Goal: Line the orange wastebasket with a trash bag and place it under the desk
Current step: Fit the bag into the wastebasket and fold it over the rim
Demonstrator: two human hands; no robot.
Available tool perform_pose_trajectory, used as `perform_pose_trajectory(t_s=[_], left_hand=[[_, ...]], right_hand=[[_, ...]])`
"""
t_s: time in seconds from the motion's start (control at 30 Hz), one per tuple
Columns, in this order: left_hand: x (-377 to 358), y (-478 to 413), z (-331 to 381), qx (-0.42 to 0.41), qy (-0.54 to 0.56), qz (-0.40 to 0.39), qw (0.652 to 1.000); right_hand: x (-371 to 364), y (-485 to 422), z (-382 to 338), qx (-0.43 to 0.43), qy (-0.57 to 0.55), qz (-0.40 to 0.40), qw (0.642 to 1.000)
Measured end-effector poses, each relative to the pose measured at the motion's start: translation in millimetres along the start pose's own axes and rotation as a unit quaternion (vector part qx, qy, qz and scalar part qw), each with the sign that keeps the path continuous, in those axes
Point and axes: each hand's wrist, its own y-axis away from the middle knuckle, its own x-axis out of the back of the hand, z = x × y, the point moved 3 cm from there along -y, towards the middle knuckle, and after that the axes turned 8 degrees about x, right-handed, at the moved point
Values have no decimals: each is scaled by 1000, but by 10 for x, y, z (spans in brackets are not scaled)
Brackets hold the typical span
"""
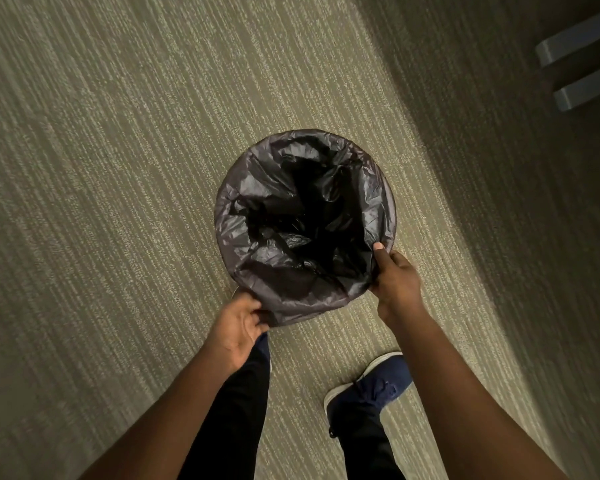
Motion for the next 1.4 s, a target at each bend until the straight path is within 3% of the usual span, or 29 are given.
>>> perform_pose_trajectory(t_s=[0.1,0.17,0.33,0.47,0.63,0.73,0.87,0.97,1.2,1.4], left_hand=[[-48,92,-44,1,-82,-76,994],[-52,90,46,-17,-74,-70,995],[-1,-67,308,-73,-123,115,983],[-118,-131,412,-87,-119,188,971],[-382,-153,664,-23,62,137,988],[-423,-17,778,-64,113,139,982],[-392,147,919,-193,38,111,974],[-403,179,973,-223,-47,115,967],[-397,-3,920,-86,44,65,993],[-363,-77,803,-7,-58,42,997]], right_hand=[[-96,23,-38,5,7,-12,1000],[-153,30,-66,6,11,-11,1000],[-242,56,-71,-25,-29,0,999],[-296,78,-17,-48,-64,0,997],[-309,131,98,-58,-72,12,996],[-315,155,126,-56,-77,9,995],[-336,171,129,-41,-66,0,997],[-325,201,142,-22,-41,-11,999],[-269,204,226,-79,-168,-14,982],[-191,162,328,-128,-267,-26,955]])
